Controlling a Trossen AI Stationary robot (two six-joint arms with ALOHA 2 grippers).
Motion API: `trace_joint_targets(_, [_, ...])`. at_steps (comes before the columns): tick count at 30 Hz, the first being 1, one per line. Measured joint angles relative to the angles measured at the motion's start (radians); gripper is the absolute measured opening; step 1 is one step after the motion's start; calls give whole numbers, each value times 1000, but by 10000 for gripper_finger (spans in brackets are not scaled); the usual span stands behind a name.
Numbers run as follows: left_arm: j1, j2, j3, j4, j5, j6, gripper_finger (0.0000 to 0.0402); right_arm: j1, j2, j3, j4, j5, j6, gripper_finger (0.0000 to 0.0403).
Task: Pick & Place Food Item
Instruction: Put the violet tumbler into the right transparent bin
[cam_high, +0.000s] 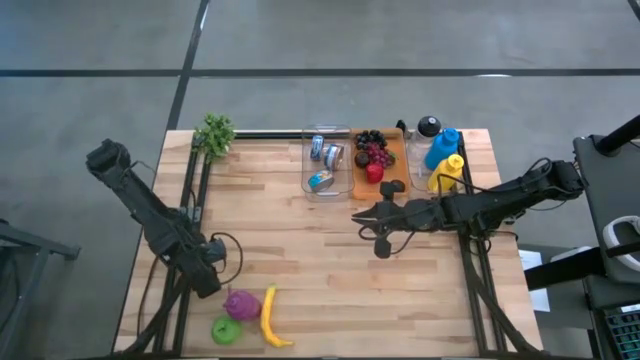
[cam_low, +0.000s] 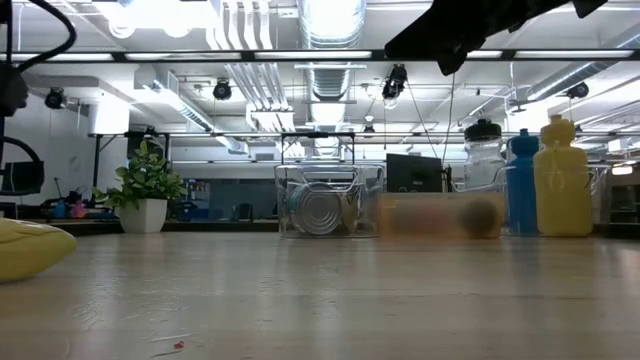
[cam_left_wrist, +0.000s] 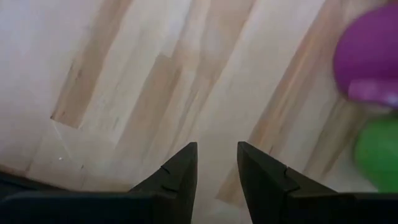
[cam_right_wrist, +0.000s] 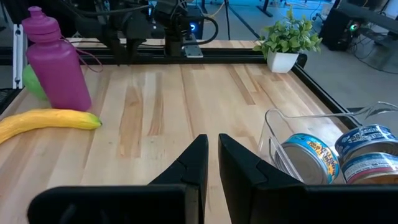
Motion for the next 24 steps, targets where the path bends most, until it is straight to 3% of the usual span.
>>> trace_joint_targets(12, [-138,7,-3,57,-25,-121,118,0,3,0,-17,0,0,34])
trace_joint_targets(24, [-153,104,-1,191,-66,14,118,0,3,0,-13,0,23,34])
